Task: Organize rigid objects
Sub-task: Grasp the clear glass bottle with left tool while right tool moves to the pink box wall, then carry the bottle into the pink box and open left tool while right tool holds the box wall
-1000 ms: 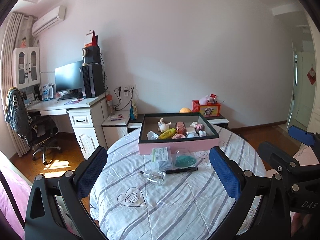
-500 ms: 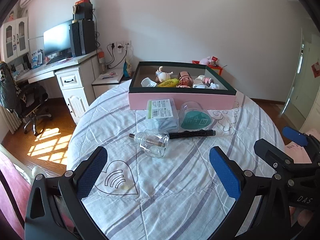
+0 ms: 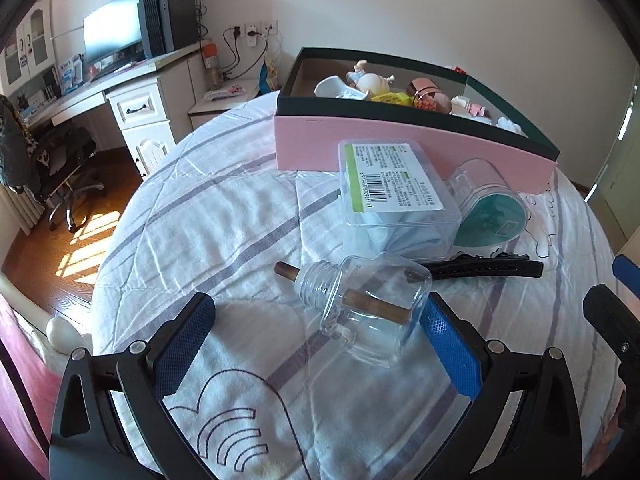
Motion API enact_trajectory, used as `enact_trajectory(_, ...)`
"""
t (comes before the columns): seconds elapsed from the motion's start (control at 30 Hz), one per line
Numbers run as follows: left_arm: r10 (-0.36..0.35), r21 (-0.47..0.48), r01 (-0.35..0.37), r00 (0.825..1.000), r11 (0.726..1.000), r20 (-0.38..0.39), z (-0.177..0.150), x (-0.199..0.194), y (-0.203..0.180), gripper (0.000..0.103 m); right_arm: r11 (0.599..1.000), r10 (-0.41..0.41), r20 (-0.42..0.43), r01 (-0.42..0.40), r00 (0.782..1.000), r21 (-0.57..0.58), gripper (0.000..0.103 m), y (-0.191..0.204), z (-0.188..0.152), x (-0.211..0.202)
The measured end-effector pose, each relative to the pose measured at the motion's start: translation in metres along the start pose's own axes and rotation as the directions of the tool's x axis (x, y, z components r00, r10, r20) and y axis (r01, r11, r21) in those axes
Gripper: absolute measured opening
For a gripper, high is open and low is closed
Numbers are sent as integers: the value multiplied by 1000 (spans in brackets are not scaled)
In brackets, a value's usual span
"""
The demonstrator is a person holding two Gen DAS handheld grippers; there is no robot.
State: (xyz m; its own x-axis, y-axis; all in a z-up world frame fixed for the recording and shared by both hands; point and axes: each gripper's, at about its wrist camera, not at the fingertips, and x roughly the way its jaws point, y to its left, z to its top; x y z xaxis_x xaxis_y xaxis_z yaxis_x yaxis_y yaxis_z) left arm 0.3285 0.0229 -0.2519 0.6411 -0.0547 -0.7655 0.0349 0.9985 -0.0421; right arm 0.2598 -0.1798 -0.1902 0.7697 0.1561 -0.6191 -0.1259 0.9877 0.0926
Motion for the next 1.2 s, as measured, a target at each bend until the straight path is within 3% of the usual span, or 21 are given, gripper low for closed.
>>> enact_trajectory(0.07,-46,-2,46,998,999,33,0,-4,2,78,1000,-2,-8,2,1000,-3,103,2,3,6)
enact_trajectory(0.2,-79,14,78,995,997,58,-4,-10,8,76,1000,-5,-29,4,1000,-4,103,5,9,18)
enact_trajectory(0.57,-47,-46,53,991,998,124,-7,-39,58,73,1000,-12,-40,12,999,-18,103,18,19,28)
enact_trajectory(0.6,-43,-52,51,990,997,130,-7,-41,61,59,1000,-15,-42,14,999,-21,103,19,21,30)
enact_trajectory(0.63,-48,-58,56,990,997,132,-6,-41,63,55,1000,-14,-45,13,999,-24,103,20,23,32)
enact_trajectory(0.77,-83,-43,89,989,995,123,-6,-33,64,57,1000,2,-64,-4,998,-31,103,28,32,45)
enact_trajectory(0.9,-107,-60,113,990,992,96,-15,-25,68,78,999,1,-63,-4,998,-34,103,29,36,48)
enact_trajectory(0.97,-79,-44,83,993,996,82,-19,-15,65,76,1000,11,-51,-12,999,-15,103,24,36,43)
enact_trajectory(1.03,-40,-11,41,994,999,99,-18,-13,58,60,1000,-3,-39,3,999,-7,103,18,38,39)
enact_trajectory(1.2,-54,4,54,993,999,110,-9,-14,56,59,999,-40,-7,40,999,3,103,-4,49,29)
